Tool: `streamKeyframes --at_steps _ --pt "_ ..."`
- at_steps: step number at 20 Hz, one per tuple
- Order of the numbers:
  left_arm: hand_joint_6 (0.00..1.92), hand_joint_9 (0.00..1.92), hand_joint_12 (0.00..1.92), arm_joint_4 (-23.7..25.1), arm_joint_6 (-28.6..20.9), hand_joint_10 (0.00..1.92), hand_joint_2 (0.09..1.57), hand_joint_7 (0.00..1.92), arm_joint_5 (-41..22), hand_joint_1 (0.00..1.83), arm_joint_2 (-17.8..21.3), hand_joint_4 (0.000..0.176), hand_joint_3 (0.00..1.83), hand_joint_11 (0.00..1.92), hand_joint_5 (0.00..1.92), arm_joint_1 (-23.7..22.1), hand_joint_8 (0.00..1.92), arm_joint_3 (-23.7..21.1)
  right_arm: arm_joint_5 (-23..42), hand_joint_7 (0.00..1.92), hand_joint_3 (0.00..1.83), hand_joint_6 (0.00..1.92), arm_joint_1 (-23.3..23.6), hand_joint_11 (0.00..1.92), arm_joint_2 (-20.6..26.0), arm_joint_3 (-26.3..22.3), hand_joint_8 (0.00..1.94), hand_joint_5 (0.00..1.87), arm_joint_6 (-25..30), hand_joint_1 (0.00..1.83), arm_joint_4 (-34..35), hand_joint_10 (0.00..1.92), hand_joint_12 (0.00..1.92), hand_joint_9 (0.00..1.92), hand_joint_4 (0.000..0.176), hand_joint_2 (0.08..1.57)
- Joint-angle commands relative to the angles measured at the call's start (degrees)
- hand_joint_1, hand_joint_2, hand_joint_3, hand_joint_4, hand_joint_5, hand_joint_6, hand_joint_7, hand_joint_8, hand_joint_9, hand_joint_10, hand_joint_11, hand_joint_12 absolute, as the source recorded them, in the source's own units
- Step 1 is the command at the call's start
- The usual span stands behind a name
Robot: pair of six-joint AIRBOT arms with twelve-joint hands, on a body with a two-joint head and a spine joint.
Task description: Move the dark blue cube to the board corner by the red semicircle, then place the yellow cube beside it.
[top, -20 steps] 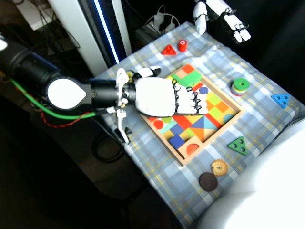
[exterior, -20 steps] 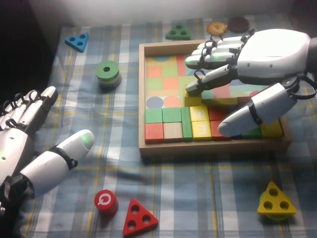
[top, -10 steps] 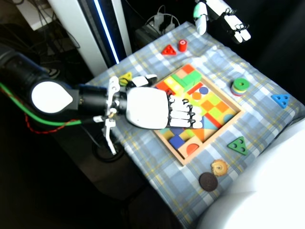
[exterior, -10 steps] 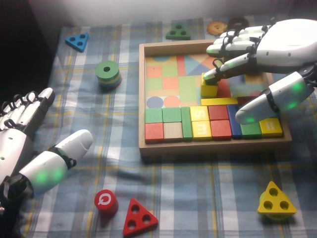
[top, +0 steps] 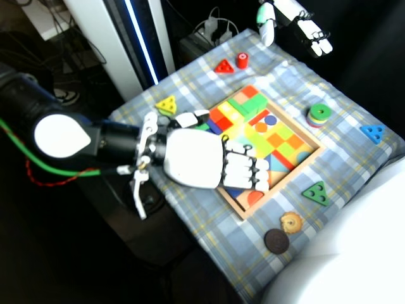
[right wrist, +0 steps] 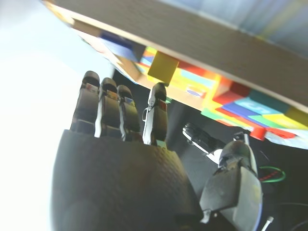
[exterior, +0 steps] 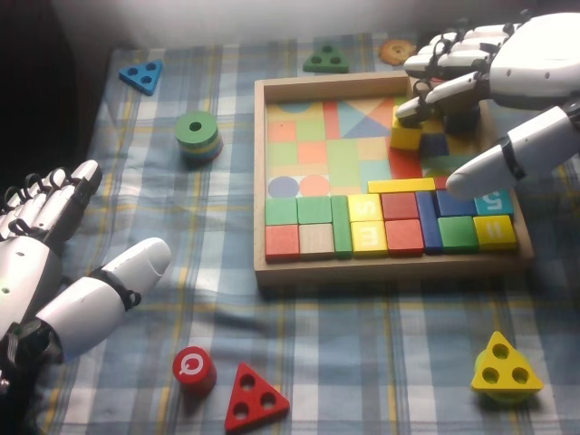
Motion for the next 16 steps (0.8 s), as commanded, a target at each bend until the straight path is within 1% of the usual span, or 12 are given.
streamKeyframes --at_steps 1,2,3,4,5,6,9,10,11,13,15,16 --pt "0.0 0.0 0.0 2.68 -0.23 0.0 1.06 0.02 -6.28 0.0 -0.03 0.071 0.0 0.0 0.08 -0.17 0.0 0.16 0.56 0.0 0.0 0.01 0.6 0.0 -0.05 0.44 0.0 0.39 -0.55 0.0 1.17 0.0 0.0 0.0 0.141 0.8" --pt "0.01 0.0 0.0 2.68 -0.23 0.0 1.07 0.03 -6.37 0.0 -0.03 0.069 0.01 0.0 0.08 -0.17 0.0 0.18 0.28 0.0 0.0 0.01 0.84 0.0 -0.05 0.62 0.0 0.4 -0.64 0.0 1.2 0.0 0.0 0.0 0.137 0.83" --pt "0.0 0.0 0.0 2.68 -0.23 0.0 1.06 0.02 -6.41 0.0 -0.01 0.08 0.0 0.0 0.07 -0.17 0.0 0.19 0.07 0.0 0.0 0.02 0.87 0.0 -0.04 0.73 0.0 0.41 -0.7 0.0 1.2 0.0 0.0 0.0 0.127 0.83" --pt "0.0 0.0 0.0 2.69 -0.22 0.0 1.06 0.02 -6.41 0.0 0.02 0.08 0.0 0.0 0.07 -0.17 0.0 0.19 -0.09 0.0 0.0 0.02 0.89 0.0 -0.04 0.79 0.0 0.41 -0.81 0.0 1.2 0.0 0.0 0.0 0.127 0.83" --pt "0.0 0.0 0.0 2.69 -0.22 0.0 1.06 0.01 -6.4 0.0 0.04 0.079 0.0 0.0 0.06 -0.17 0.0 0.19 -0.31 0.0 0.0 0.01 0.92 0.0 -0.03 0.85 0.0 0.41 -0.99 0.0 1.2 0.0 0.0 0.0 0.139 0.83" --pt "0.0 0.0 0.0 2.69 -0.22 0.0 1.07 0.02 -6.4 0.0 0.05 0.07 0.0 0.0 0.07 -0.16 0.0 0.18 -0.51 0.0 0.0 0.01 1.07 0.0 -0.02 0.95 0.0 0.42 -1.19 0.0 1.2 0.0 0.0 0.0 0.133 0.85" --pt "0.0 0.0 0.0 2.69 -0.22 0.0 1.06 0.02 -6.4 0.0 0.02 0.074 0.0 0.0 0.07 -0.13 0.0 0.18 -1.35 0.0 0.0 0.01 2.19 0.0 0.12 0.99 0.0 0.43 -2.07 0.0 1.2 0.0 0.0 0.0 0.138 0.84" --pt "0.0 0.0 0.0 2.69 -0.22 0.0 1.06 0.02 -6.4 0.0 0.02 0.067 0.0 0.0 0.07 -0.13 0.0 0.18 -1.6 0.0 0.01 0.01 2.43 0.0 0.19 1.01 0.0 0.42 -2.33 0.0 1.2 0.0 0.0 0.0 0.13 0.86" --pt "0.0 0.0 0.0 2.69 -0.22 0.0 1.06 0.01 -6.39 0.0 0.02 0.077 0.0 0.0 0.07 -0.13 0.0 0.18 -1.87 0.0 0.01 0.0 2.64 0.0 0.34 1.06 0.0 0.41 -2.49 0.0 1.2 0.0 0.0 0.0 0.133 0.86" --pt "0.0 0.0 0.0 2.68 -0.23 0.0 1.06 0.01 -6.35 0.0 -0.01 0.066 0.0 0.0 0.07 -0.12 0.0 0.15 -2.13 0.0 0.01 0.0 2.74 0.0 0.76 0.97 0.0 0.4 -2.49 0.0 1.39 0.0 0.0 0.0 0.11 0.87" --pt "0.0 0.0 0.0 2.66 -0.23 0.0 1.07 0.02 -6.18 0.0 -0.03 0.065 0.0 0.0 0.07 -0.07 0.0 0.13 -2.16 0.0 0.0 0.0 2.74 0.0 1.3 0.61 0.0 0.38 -2.49 0.0 1.74 0.0 0.0 0.0 0.111 0.86" --pt "0.0 0.0 0.0 2.65 -0.23 0.0 1.06 0.01 -6.17 0.0 -0.04 0.066 0.0 0.0 0.07 -0.06 0.0 0.13 -2.16 0.0 0.01 0.0 2.75 0.0 1.67 0.42 0.0 0.38 -2.49 0.0 2.02 0.0 0.0 0.0 0.094 0.87"
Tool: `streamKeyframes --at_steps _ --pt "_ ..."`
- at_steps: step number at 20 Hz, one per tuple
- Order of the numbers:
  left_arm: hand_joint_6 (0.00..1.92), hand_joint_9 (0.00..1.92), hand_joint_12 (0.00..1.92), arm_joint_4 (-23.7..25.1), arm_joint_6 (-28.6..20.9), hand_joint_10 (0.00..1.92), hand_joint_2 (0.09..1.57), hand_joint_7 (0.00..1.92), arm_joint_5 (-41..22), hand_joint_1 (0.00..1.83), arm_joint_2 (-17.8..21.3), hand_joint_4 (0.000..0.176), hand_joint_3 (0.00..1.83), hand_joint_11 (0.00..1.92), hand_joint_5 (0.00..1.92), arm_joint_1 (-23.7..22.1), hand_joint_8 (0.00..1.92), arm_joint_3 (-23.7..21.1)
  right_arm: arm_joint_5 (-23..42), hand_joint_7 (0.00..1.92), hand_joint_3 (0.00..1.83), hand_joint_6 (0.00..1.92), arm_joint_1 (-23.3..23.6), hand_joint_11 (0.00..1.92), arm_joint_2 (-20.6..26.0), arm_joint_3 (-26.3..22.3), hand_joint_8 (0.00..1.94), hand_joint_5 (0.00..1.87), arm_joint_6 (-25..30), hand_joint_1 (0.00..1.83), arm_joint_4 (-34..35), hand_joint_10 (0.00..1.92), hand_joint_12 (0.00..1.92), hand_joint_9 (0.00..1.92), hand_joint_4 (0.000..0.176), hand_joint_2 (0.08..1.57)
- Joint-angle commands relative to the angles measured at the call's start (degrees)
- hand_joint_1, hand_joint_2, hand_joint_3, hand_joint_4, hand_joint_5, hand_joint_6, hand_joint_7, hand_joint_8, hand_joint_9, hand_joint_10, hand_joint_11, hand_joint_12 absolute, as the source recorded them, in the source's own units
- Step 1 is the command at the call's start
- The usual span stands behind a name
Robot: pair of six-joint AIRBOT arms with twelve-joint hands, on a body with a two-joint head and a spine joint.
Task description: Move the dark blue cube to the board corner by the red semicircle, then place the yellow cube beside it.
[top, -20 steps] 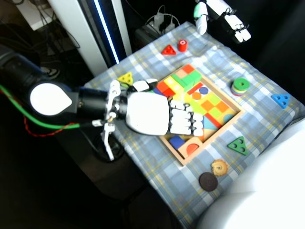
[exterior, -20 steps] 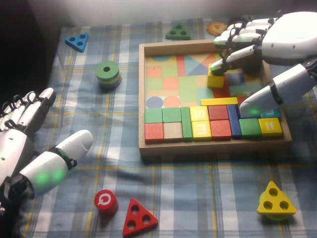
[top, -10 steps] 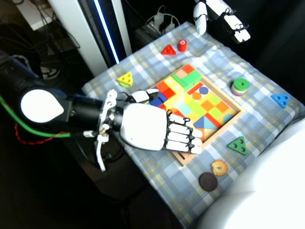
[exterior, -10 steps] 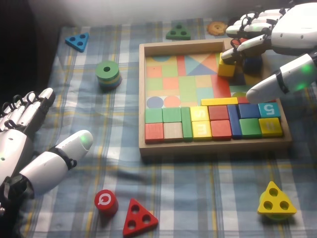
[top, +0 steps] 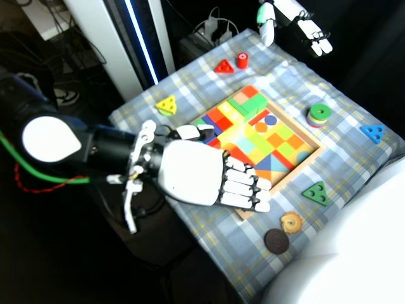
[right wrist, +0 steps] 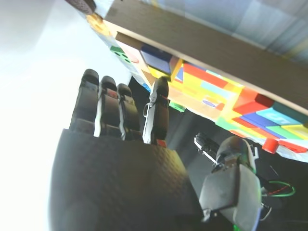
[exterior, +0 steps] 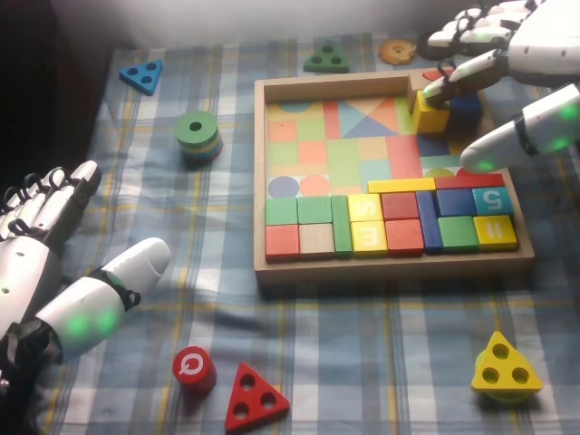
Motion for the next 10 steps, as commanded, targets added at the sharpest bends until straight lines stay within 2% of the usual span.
streamKeyframes --at_steps 1,2,3,4,5,6,8,9,10 --pt "0.0 0.0 0.0 2.65 -0.23 0.0 1.06 0.01 -6.21 0.0 -0.04 0.068 0.0 0.0 0.07 -0.07 0.0 0.13 1.55 0.0 0.03 0.01 0.79 0.0 0.48 -0.1 0.0 0.41 -0.29 0.0 2.15 0.0 0.0 0.0 0.059 0.91" --pt "0.0 0.0 0.0 2.65 -0.24 0.0 1.06 0.01 -6.21 0.0 -0.04 0.067 0.0 0.0 0.07 -0.07 0.0 0.13 1.55 0.0 0.02 0.02 1.03 0.0 0.74 -0.28 0.0 0.42 -0.29 0.0 2.16 0.0 0.0 0.0 0.056 0.9" --pt "0.0 0.0 0.0 2.65 -0.24 0.0 1.07 0.01 -6.21 0.0 -0.04 0.066 0.0 0.0 0.07 -0.07 0.0 0.13 1.56 0.0 0.02 0.01 1.29 0.0 0.98 -0.49 0.0 0.4 -0.29 0.0 2.16 0.0 0.0 0.0 0.062 0.89" --pt "0.0 0.0 0.0 2.65 -0.24 0.0 1.06 0.01 -6.21 0.0 -0.04 0.071 0.0 0.0 0.07 -0.07 0.0 0.13 1.57 0.0 0.02 0.01 1.69 0.0 1.21 -0.79 0.0 0.4 -0.29 0.0 2.23 0.0 0.0 0.0 0.061 0.9" --pt "0.0 0.0 0.0 2.64 -0.24 0.0 1.06 0.01 -6.21 0.0 -0.04 0.075 0.0 0.0 0.06 -0.07 0.0 0.13 1.59 0.0 0.02 0.01 2.34 0.0 1.5 -1.33 0.0 0.41 -0.35 0.0 2.24 0.0 0.0 0.0 0.051 0.91" --pt "0.0 0.0 0.0 2.6 -0.24 0.0 1.06 0.01 -6.21 0.0 -0.05 0.07 0.0 0.0 0.07 -0.06 0.0 0.13 1.62 0.0 0.04 0.01 2.81 0.0 1.73 -1.75 0.0 0.42 -0.51 0.0 2.24 0.0 0.0 0.0 0.03 0.95" --pt "0.0 0.0 0.0 2.53 -0.24 0.0 1.06 0.01 -6.12 0.0 -0.07 0.067 0.0 0.0 0.07 -0.03 0.0 0.15 1.97 0.0 0.05 0.01 5.07 0.0 3.09 -3.87 0.0 0.42 -1.92 0.0 2.49 0.0 0.0 0.0 0.043 0.98" --pt "0.01 0.0 0.0 2.53 -0.24 0.0 1.06 0.02 -6.1 0.0 -0.07 0.054 0.0 0.0 0.08 -0.02 0.0 0.14 2.08 0.01 0.05 0.01 5.41 0.0 3.6 -4.67 0.0 0.43 -2.87 0.0 3.06 0.0 0.0 0.0 0.03 0.99" --pt "0.0 0.0 0.0 2.53 -0.24 0.0 1.06 0.01 -6.09 0.0 -0.07 0.058 0.0 0.0 0.07 -0.02 0.0 0.14 2.21 0.01 0.06 0.01 5.54 0.0 3.99 -5.2 0.0 0.43 -3.81 0.0 3.73 0.0 0.0 0.0 0.006 1.0"
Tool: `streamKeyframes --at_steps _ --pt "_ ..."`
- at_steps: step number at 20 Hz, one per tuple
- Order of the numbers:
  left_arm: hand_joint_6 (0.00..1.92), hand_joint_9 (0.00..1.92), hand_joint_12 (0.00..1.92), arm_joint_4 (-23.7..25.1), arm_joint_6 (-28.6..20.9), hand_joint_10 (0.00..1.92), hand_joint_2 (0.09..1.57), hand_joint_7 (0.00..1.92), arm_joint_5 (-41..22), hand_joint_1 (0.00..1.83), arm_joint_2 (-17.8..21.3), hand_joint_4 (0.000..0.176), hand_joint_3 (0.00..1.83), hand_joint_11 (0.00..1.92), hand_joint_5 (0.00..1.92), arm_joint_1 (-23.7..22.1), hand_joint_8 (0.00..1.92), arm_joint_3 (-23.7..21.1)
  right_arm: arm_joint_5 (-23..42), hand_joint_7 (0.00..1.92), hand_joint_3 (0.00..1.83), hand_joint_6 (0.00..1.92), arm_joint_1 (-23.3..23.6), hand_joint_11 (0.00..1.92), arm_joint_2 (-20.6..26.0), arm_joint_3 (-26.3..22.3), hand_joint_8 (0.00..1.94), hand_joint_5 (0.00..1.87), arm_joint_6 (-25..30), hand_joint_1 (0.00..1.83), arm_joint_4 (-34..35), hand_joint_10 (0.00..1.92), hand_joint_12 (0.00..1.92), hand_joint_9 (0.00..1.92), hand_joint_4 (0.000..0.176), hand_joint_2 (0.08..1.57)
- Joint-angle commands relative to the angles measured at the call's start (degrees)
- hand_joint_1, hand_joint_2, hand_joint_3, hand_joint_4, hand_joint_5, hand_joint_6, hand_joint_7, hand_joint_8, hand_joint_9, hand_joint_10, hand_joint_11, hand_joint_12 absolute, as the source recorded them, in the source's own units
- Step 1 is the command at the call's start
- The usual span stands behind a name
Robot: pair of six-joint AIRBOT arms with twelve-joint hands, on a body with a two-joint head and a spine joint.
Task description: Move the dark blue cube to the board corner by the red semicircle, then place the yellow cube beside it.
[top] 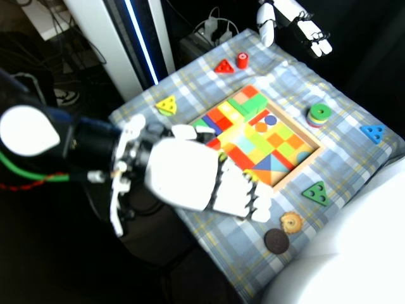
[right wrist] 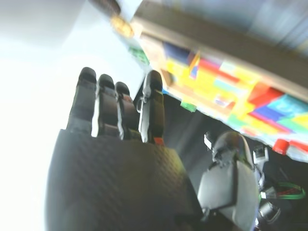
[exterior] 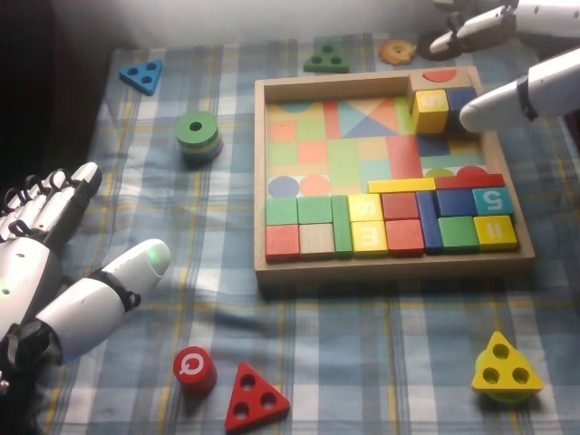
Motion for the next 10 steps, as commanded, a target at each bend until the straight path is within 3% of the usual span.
streamKeyframes --at_steps 1,3,4,5,6,7,8,9,10 --pt "0.0 0.0 0.0 2.62 -0.24 0.0 1.05 0.01 -6.27 0.0 -0.07 0.061 0.0 0.0 0.07 -0.11 0.0 0.12 3.16 0.01 0.06 0.01 0.62 0.0 0.9 -0.75 0.0 0.43 -1.75 0.0 3.2 0.0 0.0 0.0 0.009 1.0" --pt "0.0 0.0 0.0 2.62 -0.24 0.0 1.05 0.02 -6.27 0.0 -0.07 0.062 0.0 0.0 0.07 -0.1 0.0 0.11 4.53 0.0 0.04 0.01 0.72 0.0 2.41 -2.01 0.0 0.43 -3.11 0.0 5.72 0.0 0.0 0.0 0.008 0.98" --pt "0.0 0.0 0.0 2.62 -0.24 0.0 1.06 0.02 -6.29 0.0 -0.07 0.064 0.0 0.0 0.08 -0.1 0.0 0.1 5.52 0.0 0.04 0.0 0.73 0.0 3.04 -2.36 0.0 0.41 -3.12 0.0 7.04 0.0 0.0 0.0 0.026 0.97" --pt "0.0 0.0 0.0 2.63 -0.23 0.0 1.06 0.01 -6.39 0.0 -0.06 0.07 0.0 0.0 0.07 -0.1 0.0 0.07 7.51 0.0 0.05 0.0 0.73 0.0 4.46 -3.19 0.0 0.37 -3.12 0.0 9.59 0.0 0.0 0.0 0.0 1.01" --pt "0.0 0.0 0.0 2.64 -0.22 0.0 1.07 0.01 -6.53 0.0 0.02 0.058 0.0 0.0 0.07 -0.09 0.0 0.03 8.74 0.0 0.05 0.0 0.55 0.0 5.87 -4.48 0.0 0.33 -3.53 0.0 11.2 0.0 0.0 0.0 0.0 1.01" --pt "0.0 0.0 0.0 2.65 -0.22 0.0 1.06 0.0 -6.54 0.0 0.12 0.064 0.0 0.0 0.07 -0.08 0.0 -0.03 8.79 0.0 0.04 0.0 0.14 0.0 6.38 -5.62 0.0 0.27 -7.34 0.0 14.25 0.0 0.0 0.0 0.013 1.0" --pt "0.0 0.0 0.0 2.67 -0.21 0.0 1.06 0.0 -6.47 0.0 0.29 0.07 0.0 0.0 0.07 0.0 0.0 -0.09 8.76 0.0 0.02 0.0 -0.6 0.0 6.76 -7.01 0.0 0.21 -12.77 0.0 16.76 0.0 0.0 0.0 0.046 0.97" --pt "0.0 0.0 0.0 2.8 -0.2 0.0 1.06 0.01 -6.52 0.0 0.47 0.072 0.0 0.0 0.07 0.12 0.0 -0.13 8.81 0.0 0.02 0.0 -1.92 0.0 7.02 -8.46 0.0 0.17 -18.41 0.0 21.05 0.0 0.0 0.0 0.064 0.98" --pt "0.0 0.0 0.0 3.01 -0.19 0.0 1.06 0.01 -6.65 0.0 0.5 0.072 0.0 0.0 0.07 0.12 0.0 -0.11 9.85 0.0 0.02 0.0 -3.15 0.0 7.47 -9.51 0.0 0.17 -21.85 0.0 24.41 0.0 0.0 0.0 0.064 0.98"
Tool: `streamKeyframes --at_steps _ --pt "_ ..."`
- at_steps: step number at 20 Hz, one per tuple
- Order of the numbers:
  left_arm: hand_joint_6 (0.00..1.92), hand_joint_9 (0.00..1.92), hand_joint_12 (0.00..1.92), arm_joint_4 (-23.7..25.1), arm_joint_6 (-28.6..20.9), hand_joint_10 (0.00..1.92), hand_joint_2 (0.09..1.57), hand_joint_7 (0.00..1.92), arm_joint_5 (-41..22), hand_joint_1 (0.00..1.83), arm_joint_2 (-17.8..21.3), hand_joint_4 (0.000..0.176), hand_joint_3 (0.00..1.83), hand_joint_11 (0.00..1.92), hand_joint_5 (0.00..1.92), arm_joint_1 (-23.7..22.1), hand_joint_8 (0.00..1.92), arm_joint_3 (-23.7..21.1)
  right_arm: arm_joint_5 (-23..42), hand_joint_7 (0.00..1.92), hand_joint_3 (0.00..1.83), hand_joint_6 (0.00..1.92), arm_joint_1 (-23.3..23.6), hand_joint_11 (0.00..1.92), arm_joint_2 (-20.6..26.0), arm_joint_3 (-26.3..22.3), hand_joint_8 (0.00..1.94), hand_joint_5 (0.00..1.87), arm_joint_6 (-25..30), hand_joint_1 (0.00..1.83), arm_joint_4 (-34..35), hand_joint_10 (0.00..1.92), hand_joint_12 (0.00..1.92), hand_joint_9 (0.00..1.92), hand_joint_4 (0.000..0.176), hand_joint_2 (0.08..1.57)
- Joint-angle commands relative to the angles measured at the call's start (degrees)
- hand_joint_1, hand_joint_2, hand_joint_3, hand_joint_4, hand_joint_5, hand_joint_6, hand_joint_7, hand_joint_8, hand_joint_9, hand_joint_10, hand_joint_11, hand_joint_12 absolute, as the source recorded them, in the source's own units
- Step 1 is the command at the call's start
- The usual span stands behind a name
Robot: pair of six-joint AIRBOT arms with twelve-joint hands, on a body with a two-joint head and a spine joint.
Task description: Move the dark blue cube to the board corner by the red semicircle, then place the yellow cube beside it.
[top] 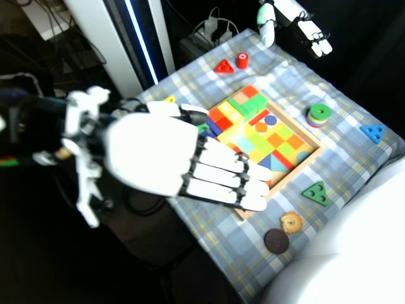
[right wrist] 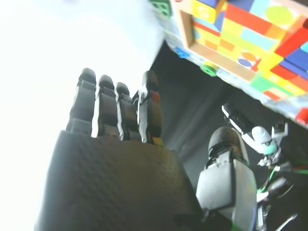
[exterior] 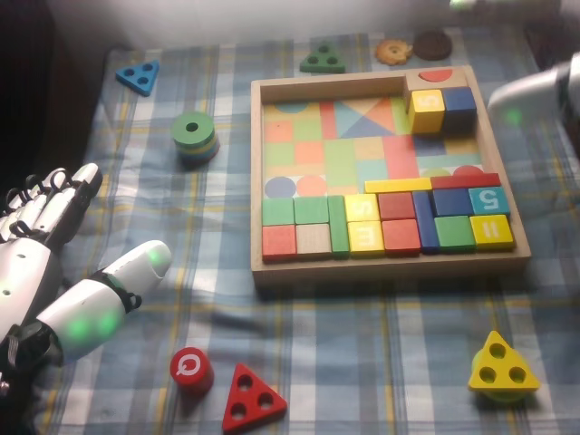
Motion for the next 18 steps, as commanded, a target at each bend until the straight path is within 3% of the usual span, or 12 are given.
streamKeyframes --at_steps 1,2,4,6,9,10,11,12,13,15,16,18 --pt "0.01 0.0 0.0 2.7 -0.16 0.0 1.06 0.03 -6.82 0.0 0.48 0.074 0.0 0.0 0.08 -0.15 0.01 -0.01 7.27 0.0 0.0 0.0 -0.28 0.0 0.59 -0.68 0.0 0.1 -2.36 0.0 5.5 0.0 0.0 0.0 0.111 0.93" --pt "0.01 0.0 0.0 3.06 -0.14 0.0 1.07 0.03 -7.19 0.0 0.74 0.073 0.0 0.0 0.08 -0.27 0.01 -0.04 9.75 0.0 0.0 0.0 -3.16 0.0 1.59 -2.04 0.0 0.07 -6.29 0.0 11.36 0.0 0.0 0.0 0.08 0.94" --pt "0.0 0.0 0.0 3.57 -0.12 0.0 1.08 0.03 -8.13 0.0 1.45 0.074 0.01 0.0 0.08 -0.55 0.01 -0.16 14.1 0.0 0.0 0.0 -8.12 0.0 3.17 -4.54 0.0 0.06 -14.61 0.0 21.74 0.0 0.0 0.0 0.07 0.93" --pt "0.0 0.0 0.0 4.05 -0.12 0.0 1.08 0.02 -8.48 0.0 2.03 0.074 0.01 0.0 0.07 -0.68 0.0 -0.28 21.05 0.0 0.03 0.01 -13.76 0.0 4.76 -7.42 0.0 0.09 -23.08 0.0 31.47 0.0 0.0 0.0 0.014 1.0" --pt "0.0 0.0 0.0 4.15 0.31 0.0 1.06 0.02 -10.38 0.0 2.37 0.088 0.0 0.0 0.08 -0.64 0.0 -0.71 32.4 0.0 0.02 0.0 -21.49 0.0 5.97 -12.39 0.0 0.07 -30.25 0.0 41.4 0.0 0.0 0.0 0.024 0.99" --pt "0.01 0.0 0.0 3.81 0.32 0.0 1.06 0.02 -11.19 0.0 2.37 0.086 0.0 0.0 0.09 -0.63 0.0 -0.74 35.31 0.0 0.01 0.0 -23.55 0.0 6.03 -13.46 0.0 0.07 -31.19 0.0 43.38 0.0 0.0 0.0 0.046 0.96" --pt "0.01 0.0 0.0 3.44 0.3 0.0 1.07 0.02 -11.75 0.0 2.45 0.075 0.0 0.0 0.1 -0.62 0.0 -0.75 38.88 0.0 0.01 0.01 -26.18 0.0 5.97 -14.43 0.0 0.09 -31.57 0.0 45.58 0.0 0.0 0.0 0.048 0.98" --pt "0.01 0.0 0.0 3.31 0.29 0.0 1.07 0.03 -11.85 0.0 2.51 0.074 0.0 0.0 0.11 -0.62 0.01 -0.73 42.11 0.0 0.0 0.01 -28.65 0.0 5.6 -15.14 0.0 0.1 -31.57 0.0 47.67 0.0 0.0 0.0 0.075 0.95" --pt "0.01 0.0 0.0 3.31 0.29 0.0 1.07 0.03 -11.75 0.0 2.54 0.079 0.0 0.0 0.1 -0.61 0.0 -0.78 46.67 0.0 0.0 0.01 -32.32 0.0 5.23 -15.87 0.0 0.1 -31.57 0.0 50.84 0.0 0.0 0.0 0.081 0.94" --pt "0.01 0.0 0.0 3.31 0.32 0.0 1.07 0.04 -12.05 0.0 2.41 0.078 0.0 0.0 0.11 -0.58 0.01 -0.96 54.13 0.0 0.0 0.02 -37.84 0.0 4.55 -16.88 0.0 0.13 -31.57 0.0 55.98 0.0 0.0 0.0 0.032 0.95" --pt "0.01 0.0 0.0 3.26 0.32 0.0 1.06 0.03 -12.33 0.0 2.34 0.085 0.0 0.0 0.1 -0.57 0.0 -0.98 57.59 0.0 0.01 0.01 -40.86 0.0 3.61 -17.22 0.0 0.13 -31.57 0.0 58.53 0.0 0.0 0.0 0.044 0.97" --pt "0.01 0.0 0.0 2.09 0.36 0.0 1.05 0.04 -12.56 0.0 1.64 0.076 0.0 0.0 0.11 -0.6 0.01 -0.36 63.66 0.0 0.01 0.01 -45.11 0.0 2.17 -18.47 0.0 0.14 -31.57 0.0 62.72 0.0 0.0 0.0 0.055 0.98"
